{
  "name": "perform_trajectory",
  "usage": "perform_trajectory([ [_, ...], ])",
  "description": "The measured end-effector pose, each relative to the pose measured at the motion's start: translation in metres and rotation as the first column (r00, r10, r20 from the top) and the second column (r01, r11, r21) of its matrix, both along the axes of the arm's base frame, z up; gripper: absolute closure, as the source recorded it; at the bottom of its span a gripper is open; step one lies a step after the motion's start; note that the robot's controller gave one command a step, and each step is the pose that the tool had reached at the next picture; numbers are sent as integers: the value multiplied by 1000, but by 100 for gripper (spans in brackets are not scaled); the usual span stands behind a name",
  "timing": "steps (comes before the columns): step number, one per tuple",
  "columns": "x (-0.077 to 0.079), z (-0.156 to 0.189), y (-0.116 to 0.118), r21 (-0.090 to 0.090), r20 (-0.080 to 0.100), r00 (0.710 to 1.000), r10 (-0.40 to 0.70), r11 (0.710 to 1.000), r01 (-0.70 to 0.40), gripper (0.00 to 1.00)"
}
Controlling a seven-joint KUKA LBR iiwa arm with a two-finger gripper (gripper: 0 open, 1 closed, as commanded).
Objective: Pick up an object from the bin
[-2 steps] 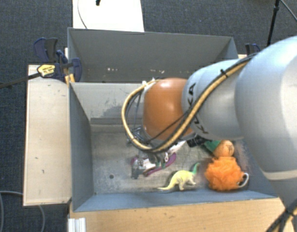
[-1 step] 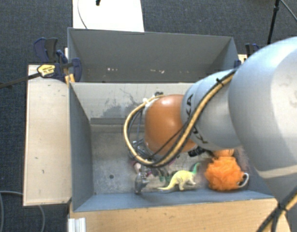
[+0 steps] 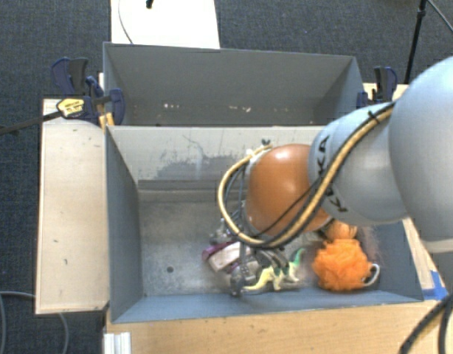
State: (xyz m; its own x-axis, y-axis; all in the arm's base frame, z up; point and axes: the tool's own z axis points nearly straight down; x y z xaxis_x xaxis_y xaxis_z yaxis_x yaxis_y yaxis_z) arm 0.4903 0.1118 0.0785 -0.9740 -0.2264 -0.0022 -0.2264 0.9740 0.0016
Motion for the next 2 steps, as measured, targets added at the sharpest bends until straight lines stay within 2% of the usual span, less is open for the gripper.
perform_trajectory([
  [1,-2,-5,22,3,10,928,-372,928,372,100],
  [2,-2,-5,22,3,9,928,-373,928,373,100],
])
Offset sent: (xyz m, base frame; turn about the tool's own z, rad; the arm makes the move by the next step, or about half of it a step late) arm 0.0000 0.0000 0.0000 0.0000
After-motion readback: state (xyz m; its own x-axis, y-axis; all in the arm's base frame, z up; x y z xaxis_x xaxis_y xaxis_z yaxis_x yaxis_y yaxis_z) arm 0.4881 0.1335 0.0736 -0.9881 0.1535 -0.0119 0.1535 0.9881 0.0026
